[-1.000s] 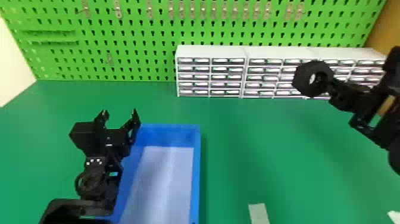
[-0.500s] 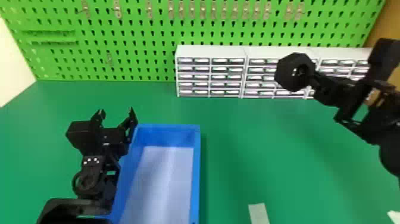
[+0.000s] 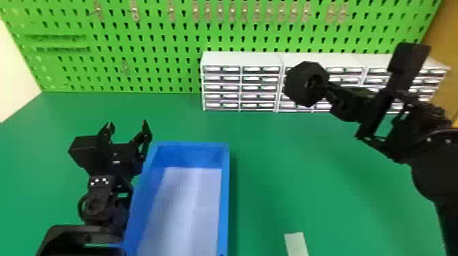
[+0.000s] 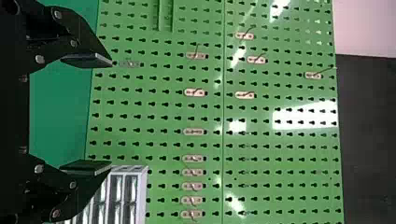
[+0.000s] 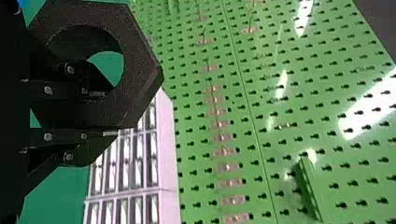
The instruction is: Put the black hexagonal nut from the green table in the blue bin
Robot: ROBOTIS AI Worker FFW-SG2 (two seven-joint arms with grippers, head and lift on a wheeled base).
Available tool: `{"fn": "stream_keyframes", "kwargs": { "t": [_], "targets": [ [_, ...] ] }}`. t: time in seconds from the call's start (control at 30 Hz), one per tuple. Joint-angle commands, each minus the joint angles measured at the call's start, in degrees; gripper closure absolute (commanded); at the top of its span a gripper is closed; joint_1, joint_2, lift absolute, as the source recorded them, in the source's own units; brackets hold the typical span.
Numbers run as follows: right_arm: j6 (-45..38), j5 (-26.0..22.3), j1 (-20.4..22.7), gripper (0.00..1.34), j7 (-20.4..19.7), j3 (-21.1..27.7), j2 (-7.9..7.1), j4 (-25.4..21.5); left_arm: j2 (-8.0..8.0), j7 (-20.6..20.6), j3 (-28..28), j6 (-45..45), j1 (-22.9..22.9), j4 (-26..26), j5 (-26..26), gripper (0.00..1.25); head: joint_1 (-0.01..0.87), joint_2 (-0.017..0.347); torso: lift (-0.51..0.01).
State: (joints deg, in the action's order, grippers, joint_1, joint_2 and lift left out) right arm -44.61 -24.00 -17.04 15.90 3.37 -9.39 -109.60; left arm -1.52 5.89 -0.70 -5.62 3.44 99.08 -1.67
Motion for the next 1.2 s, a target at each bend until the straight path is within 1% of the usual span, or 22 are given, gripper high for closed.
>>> {"fn": "stream_keyframes", "kwargs": {
  "t": [0.0,0.2,0.47,0.67,0.83,0.97,1.1,1.17],
  "targets": [
    [-0.65,-0.96,0.25,1.13,0.0,-2.49,-0.19,-0.17,0.03,0.09,-0.27,0.0,-0.02,0.15,0.09,0.47,0.657,0.057,-0.095],
    [-0.74,-2.8,0.42,1.13,0.0,-5.39,-0.28,-0.35,0.03,0.17,-0.97,0.0,0.07,0.32,0.09,0.47,0.657,0.057,-0.095],
    [-1.53,-5.0,-0.1,1.13,0.0,-9.69,-0.99,-0.35,-0.06,0.44,-1.06,0.0,0.07,0.41,0.26,0.47,0.657,0.057,-0.095],
    [-1.7,-7.29,-0.72,1.13,0.0,-14.35,-1.42,0.36,0.03,0.53,-1.5,0.0,0.16,0.59,0.26,0.47,0.657,0.057,-0.095],
    [-1.62,-9.66,-1.77,1.13,0.0,-18.75,-1.78,2.47,-0.06,0.61,-1.68,0.0,-0.02,0.76,0.35,0.47,0.657,0.057,-0.095],
    [-1.7,-11.24,-3.09,1.13,0.0,-22.61,-2.3,4.22,0.03,0.61,-1.68,0.0,-0.19,0.85,0.53,0.47,0.657,0.057,-0.095],
    [-1.7,-13.97,-4.76,1.13,0.0,-26.57,-3.01,6.68,-0.06,0.61,-1.94,0.0,-0.37,0.94,0.53,0.47,0.657,0.057,-0.095],
    [-2.06,-14.58,-5.29,1.13,0.0,-27.89,-3.09,7.39,-0.06,0.61,-2.12,-0.09,-0.37,0.94,0.53,0.47,0.657,0.057,-0.095]
  ]
}}
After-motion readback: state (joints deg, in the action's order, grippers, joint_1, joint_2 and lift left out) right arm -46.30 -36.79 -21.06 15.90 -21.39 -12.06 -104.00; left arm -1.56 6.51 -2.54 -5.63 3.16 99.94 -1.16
